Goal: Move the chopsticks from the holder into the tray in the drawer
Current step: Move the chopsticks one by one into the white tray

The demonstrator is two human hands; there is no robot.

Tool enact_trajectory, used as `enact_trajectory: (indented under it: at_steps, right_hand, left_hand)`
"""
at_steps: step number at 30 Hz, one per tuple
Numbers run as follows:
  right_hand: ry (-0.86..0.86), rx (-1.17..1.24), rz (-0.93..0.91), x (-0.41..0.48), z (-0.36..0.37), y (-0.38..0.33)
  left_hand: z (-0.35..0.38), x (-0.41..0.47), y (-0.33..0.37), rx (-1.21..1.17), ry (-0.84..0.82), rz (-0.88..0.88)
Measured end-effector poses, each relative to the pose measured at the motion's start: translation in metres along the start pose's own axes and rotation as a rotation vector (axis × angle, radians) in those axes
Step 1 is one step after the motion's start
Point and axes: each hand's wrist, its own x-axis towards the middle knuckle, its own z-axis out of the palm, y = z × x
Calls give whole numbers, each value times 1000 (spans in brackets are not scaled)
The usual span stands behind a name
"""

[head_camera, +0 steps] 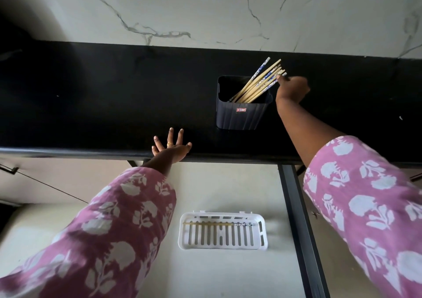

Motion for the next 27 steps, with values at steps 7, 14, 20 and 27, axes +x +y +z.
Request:
enact_trajectory:
  at_steps: [7, 14, 20, 27]
  right_hand:
    - [-86, 269, 166, 12, 8, 1]
    - [-15, 339, 142, 7, -8, -17]
    - [83, 356, -13, 6, -47, -53]
    - [176, 498, -64, -6, -93, -84]
  left_hand:
    - [-1, 1, -2, 94, 28, 25]
    - [-1, 2, -4, 107, 23, 37]
    - [6, 3, -10, 88, 61, 72]
    - [-23, -1, 23, -45, 33, 63]
